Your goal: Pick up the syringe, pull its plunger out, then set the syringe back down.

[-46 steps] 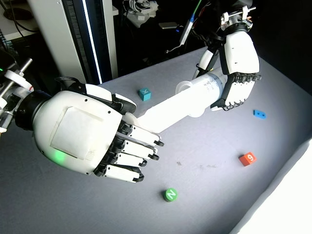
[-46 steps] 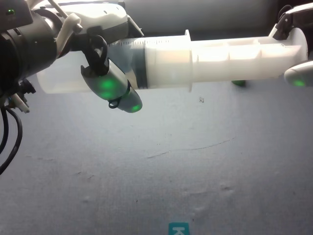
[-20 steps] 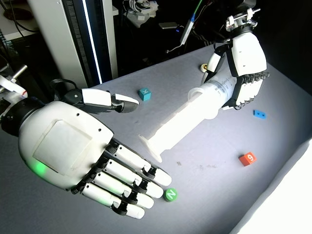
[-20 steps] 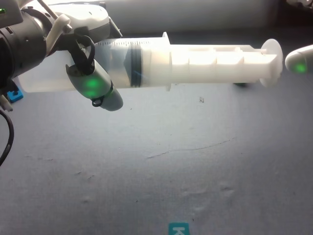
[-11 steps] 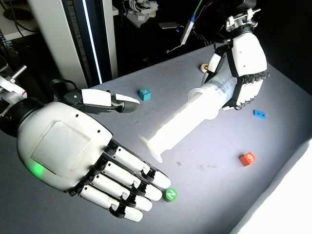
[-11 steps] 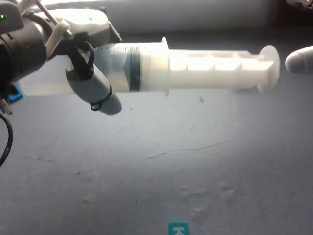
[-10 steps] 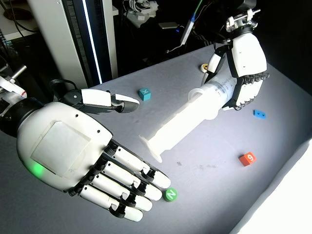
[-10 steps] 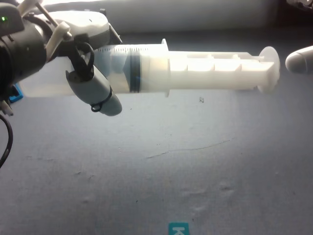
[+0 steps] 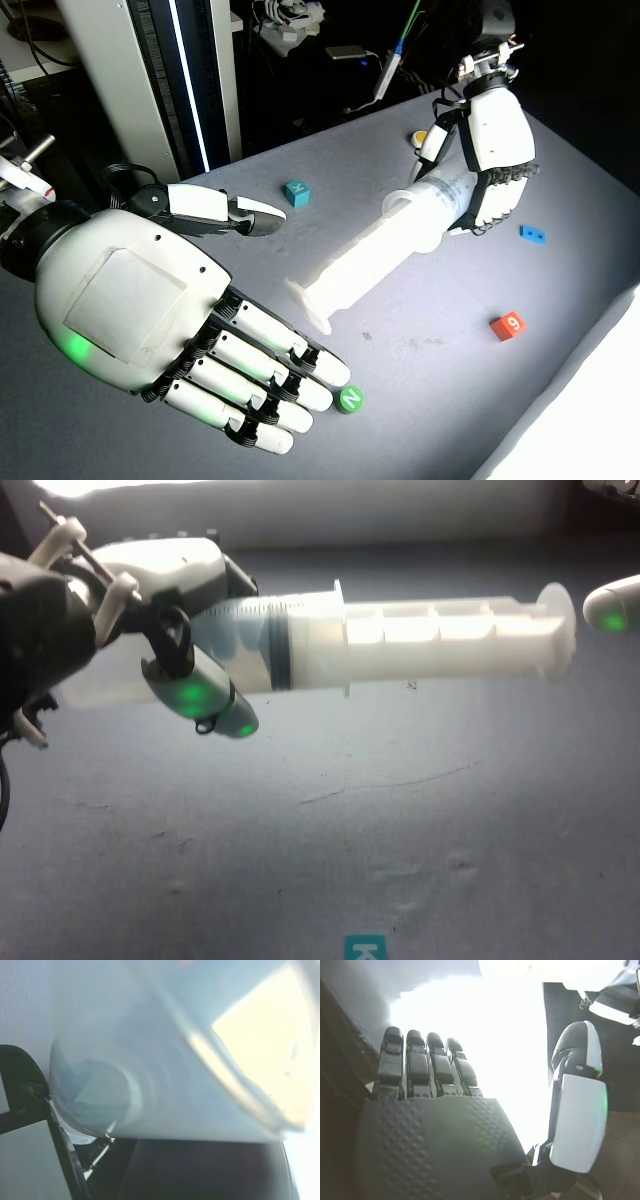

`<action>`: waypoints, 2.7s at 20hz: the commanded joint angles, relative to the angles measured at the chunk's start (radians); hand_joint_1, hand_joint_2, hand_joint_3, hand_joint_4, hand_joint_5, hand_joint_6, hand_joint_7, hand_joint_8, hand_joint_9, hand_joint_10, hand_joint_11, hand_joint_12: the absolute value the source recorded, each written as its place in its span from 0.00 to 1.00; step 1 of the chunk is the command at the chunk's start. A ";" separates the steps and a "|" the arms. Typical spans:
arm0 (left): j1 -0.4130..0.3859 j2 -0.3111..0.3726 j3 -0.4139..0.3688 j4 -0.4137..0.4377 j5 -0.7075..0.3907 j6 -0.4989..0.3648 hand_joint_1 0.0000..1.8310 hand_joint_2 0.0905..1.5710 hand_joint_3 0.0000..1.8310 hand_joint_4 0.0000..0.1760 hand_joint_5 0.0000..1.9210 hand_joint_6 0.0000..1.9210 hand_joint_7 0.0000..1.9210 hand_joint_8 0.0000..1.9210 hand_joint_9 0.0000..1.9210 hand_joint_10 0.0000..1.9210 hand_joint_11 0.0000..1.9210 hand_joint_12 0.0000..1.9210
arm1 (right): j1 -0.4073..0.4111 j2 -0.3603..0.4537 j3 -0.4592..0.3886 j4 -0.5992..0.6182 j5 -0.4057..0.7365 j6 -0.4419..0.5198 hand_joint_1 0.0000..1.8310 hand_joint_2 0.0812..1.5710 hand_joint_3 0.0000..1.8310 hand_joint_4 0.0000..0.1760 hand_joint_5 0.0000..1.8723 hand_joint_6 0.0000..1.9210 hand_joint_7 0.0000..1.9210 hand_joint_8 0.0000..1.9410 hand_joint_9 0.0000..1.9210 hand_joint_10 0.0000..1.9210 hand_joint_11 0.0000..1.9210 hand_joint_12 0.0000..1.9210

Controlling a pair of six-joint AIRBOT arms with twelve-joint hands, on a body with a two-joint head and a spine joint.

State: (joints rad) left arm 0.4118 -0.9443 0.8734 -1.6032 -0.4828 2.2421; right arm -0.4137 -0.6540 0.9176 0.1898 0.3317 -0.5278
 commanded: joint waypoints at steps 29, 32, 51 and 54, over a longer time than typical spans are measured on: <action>0.394 -0.059 0.063 0.564 -0.152 -0.741 0.74 0.74 0.00 0.00 0.48 0.52 0.39 0.67 0.39 0.78 0.37 0.77 | 0.017 0.000 -0.003 -0.004 0.122 0.003 0.28 0.58 0.00 0.00 0.00 0.00 0.00 0.00 0.00 0.00 0.01 0.02; 0.413 -0.065 0.062 0.577 -0.166 -0.765 0.74 0.74 0.00 0.00 0.47 0.55 0.37 0.70 0.38 0.78 0.35 0.78 | 0.017 0.000 -0.003 -0.004 0.123 0.003 0.29 0.57 0.00 0.00 0.00 0.00 0.00 0.00 0.00 0.00 0.00 0.02; 0.413 -0.061 0.058 0.591 -0.171 -0.768 0.40 0.51 0.00 0.00 0.06 0.00 0.10 0.00 0.12 0.00 0.00 0.44 | 0.015 -0.002 -0.003 -0.008 0.125 0.003 0.28 0.60 0.00 0.00 0.00 0.00 0.00 0.00 0.00 0.00 0.00 0.05; 0.412 -0.057 0.055 0.592 -0.171 -0.768 0.40 0.52 0.00 0.00 0.05 0.00 0.10 0.00 0.11 0.00 0.00 0.42 | 0.015 -0.002 -0.003 -0.009 0.125 0.003 0.31 0.59 0.00 0.00 0.00 0.00 0.00 0.00 0.00 0.00 0.00 0.02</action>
State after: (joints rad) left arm 0.8330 -1.0069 0.9318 -1.0466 -0.5900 1.4761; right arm -0.4137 -0.6632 0.9123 0.1783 0.3397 -0.5278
